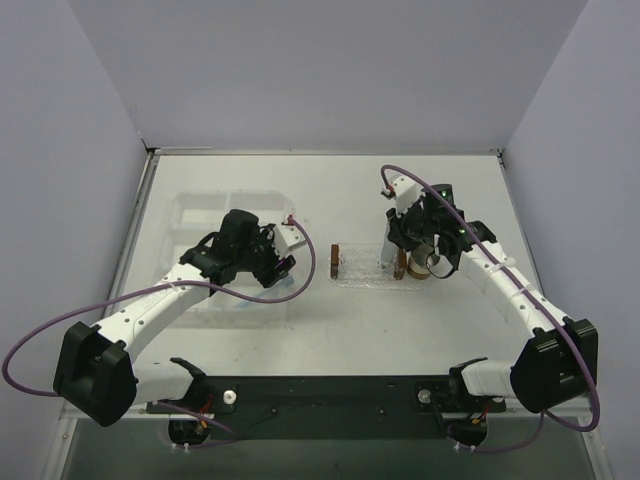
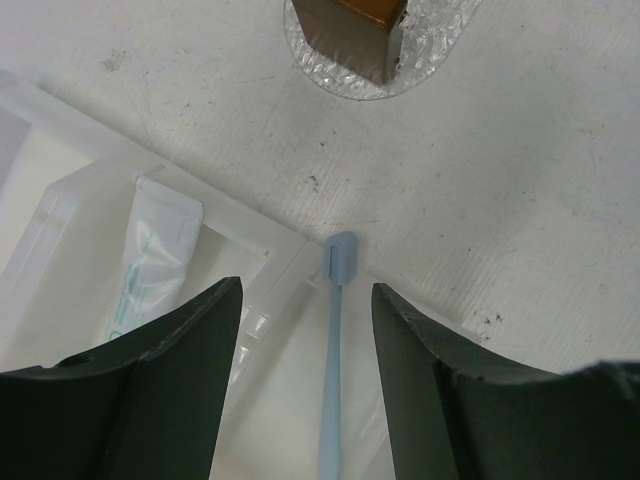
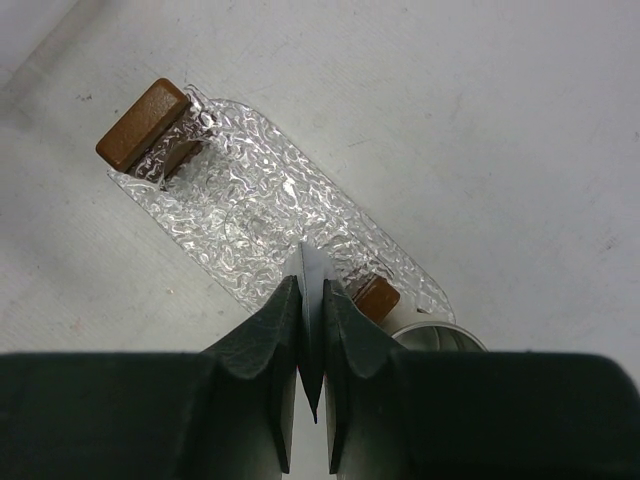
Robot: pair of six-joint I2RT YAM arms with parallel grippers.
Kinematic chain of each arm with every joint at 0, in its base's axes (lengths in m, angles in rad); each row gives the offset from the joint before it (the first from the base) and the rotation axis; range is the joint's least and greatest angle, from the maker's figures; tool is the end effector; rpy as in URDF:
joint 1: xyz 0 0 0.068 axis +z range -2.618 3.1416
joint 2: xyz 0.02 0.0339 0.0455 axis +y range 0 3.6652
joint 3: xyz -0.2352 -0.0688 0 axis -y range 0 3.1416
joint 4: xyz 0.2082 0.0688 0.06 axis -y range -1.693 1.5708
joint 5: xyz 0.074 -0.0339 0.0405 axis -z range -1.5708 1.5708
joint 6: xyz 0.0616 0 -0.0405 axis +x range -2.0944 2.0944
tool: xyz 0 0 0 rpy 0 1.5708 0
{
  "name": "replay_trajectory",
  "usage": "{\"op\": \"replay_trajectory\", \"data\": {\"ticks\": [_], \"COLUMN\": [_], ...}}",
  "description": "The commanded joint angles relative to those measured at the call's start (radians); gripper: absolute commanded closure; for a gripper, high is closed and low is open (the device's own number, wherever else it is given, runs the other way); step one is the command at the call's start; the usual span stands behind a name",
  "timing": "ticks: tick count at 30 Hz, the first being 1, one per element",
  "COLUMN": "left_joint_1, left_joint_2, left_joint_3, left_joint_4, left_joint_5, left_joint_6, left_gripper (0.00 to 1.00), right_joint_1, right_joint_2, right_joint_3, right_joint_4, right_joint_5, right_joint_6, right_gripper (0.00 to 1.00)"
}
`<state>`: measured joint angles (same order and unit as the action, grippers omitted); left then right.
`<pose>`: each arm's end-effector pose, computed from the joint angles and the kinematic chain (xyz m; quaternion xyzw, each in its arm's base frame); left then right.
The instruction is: Prepare toiletry sets of a toothbrush and toothpaste on the tray
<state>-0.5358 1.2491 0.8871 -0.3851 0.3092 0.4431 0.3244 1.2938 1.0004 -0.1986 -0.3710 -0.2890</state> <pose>0.2131 -0.1483 0.2289 0.4801 0.7702 -0.1593 0.3886 0.2660 0.1130 0.2749 -0.3449 0.7753 0.1672 0.5019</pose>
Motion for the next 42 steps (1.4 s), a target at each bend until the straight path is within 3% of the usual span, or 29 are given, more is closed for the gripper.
{"op": "replay_trajectory", "data": {"ticks": [1, 25, 42], "left_joint_1": [-0.006, -0.006, -0.006], "left_joint_2": [-0.028, -0.042, -0.051], "left_joint_3": [0.000, -0.014, -0.013], "left_joint_4": [0.025, 0.029, 0.028], "left_joint_5": [-0.005, -0.004, -0.019], "left_joint_6": [0.013, 0.013, 0.009], "left_gripper": [0.35, 0.35, 0.35], "right_joint_1": [0.010, 0.053, 0.107], "right_joint_2": [-0.048, -0.134, -0.030], "right_joint_3": [0.076, 0.155, 0.176], "right_joint_4": [0.013, -0.044, -0.024], "right_joint_5": [-0.011, 0.014, 0.012], "right_joint_6": [0.005, 0.019, 0.022], "right_gripper": [1.00, 1.00, 1.00]}}
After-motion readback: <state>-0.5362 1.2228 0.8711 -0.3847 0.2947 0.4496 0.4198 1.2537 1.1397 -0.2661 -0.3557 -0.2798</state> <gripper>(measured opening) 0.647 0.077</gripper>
